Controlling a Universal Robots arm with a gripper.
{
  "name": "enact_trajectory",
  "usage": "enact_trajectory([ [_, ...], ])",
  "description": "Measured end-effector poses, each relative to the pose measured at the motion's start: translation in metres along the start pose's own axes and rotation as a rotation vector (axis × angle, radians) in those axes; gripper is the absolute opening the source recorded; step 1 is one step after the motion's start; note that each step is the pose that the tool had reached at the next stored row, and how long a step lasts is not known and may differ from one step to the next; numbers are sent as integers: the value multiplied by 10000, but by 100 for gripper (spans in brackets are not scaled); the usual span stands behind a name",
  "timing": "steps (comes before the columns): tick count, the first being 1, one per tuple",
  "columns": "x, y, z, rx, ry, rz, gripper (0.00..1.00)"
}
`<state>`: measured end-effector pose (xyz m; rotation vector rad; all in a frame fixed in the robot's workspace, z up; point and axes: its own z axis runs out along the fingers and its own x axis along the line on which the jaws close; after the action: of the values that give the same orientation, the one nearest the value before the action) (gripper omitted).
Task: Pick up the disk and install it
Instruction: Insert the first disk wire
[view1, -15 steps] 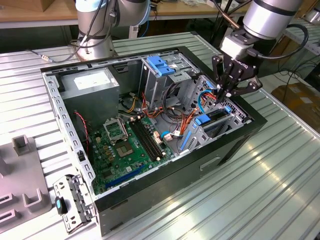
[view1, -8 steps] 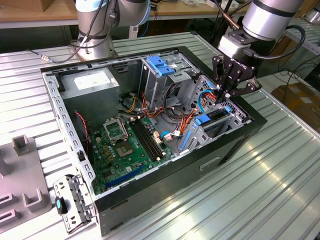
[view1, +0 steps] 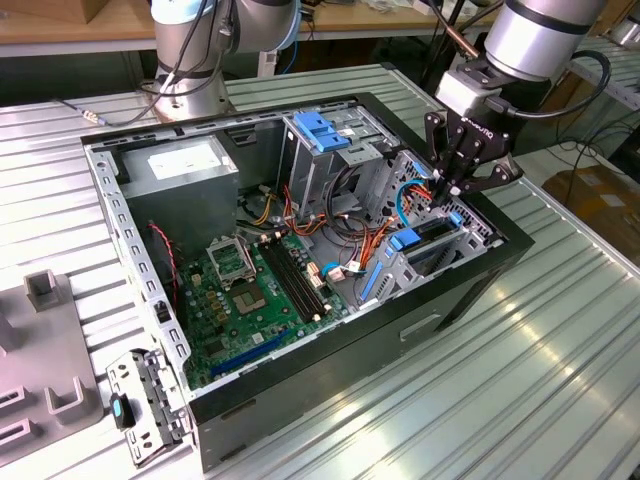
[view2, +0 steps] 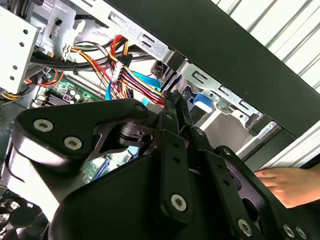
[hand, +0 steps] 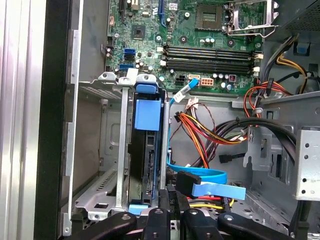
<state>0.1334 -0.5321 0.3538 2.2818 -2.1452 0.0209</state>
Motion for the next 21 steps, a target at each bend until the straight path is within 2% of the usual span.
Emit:
enact_trajectory([
  [3, 0, 0, 0, 0, 0, 18, 17],
  [8, 0, 0, 0, -8, 1, 547, 17],
  [9, 5, 0, 1, -8, 1, 558, 17],
  [12, 41, 8, 1, -8, -2, 559, 17],
  [14, 88, 38, 2, -7, -31, 557, 17],
  [17, 110, 86, 2, 47, -88, 552, 17],
  [19, 121, 112, 6, 120, -121, 543, 17],
  [21, 131, 124, 9, 140, -129, 532, 17],
])
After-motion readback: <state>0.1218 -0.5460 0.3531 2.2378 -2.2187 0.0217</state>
